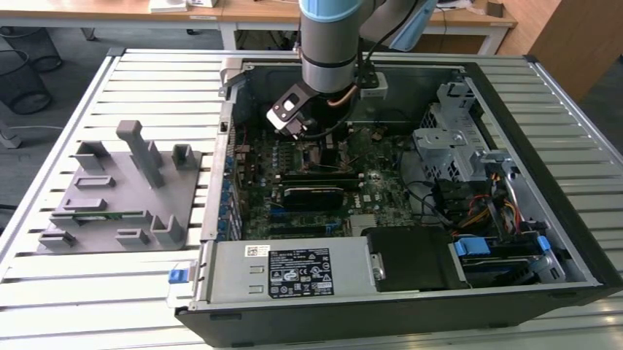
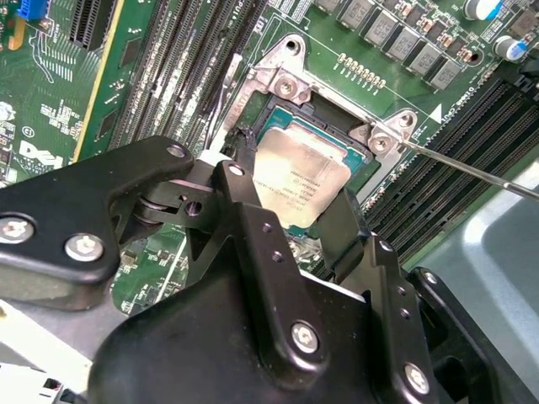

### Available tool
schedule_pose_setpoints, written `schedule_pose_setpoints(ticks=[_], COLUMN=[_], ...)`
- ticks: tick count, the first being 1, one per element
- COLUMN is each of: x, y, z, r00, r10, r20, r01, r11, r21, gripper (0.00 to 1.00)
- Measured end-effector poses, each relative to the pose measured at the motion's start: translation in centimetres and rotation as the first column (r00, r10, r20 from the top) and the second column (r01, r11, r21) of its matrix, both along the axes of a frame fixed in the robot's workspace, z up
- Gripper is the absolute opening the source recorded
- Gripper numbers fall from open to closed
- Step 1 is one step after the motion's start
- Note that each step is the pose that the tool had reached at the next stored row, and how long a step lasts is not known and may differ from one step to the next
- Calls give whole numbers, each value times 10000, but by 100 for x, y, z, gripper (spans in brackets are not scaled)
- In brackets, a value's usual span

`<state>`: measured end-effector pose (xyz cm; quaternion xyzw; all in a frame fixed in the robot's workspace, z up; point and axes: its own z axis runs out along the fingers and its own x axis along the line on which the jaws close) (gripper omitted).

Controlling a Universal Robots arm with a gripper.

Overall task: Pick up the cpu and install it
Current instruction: 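Place the cpu into insertion slot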

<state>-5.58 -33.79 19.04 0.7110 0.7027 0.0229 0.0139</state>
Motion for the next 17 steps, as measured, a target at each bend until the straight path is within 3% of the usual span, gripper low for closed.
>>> schedule_pose_setpoints(ticks=[6, 7, 17], x=[1, 1, 0], y=[2, 1, 1], z=[-5, -4, 35], r00=[10000, 10000, 10000], r10=[0, 0, 0], r20=[8, 5, 3], r01=[0, 0, 0], r11=[10000, 10000, 10000], r21=[10, 8, 4], gripper=[55, 61, 61])
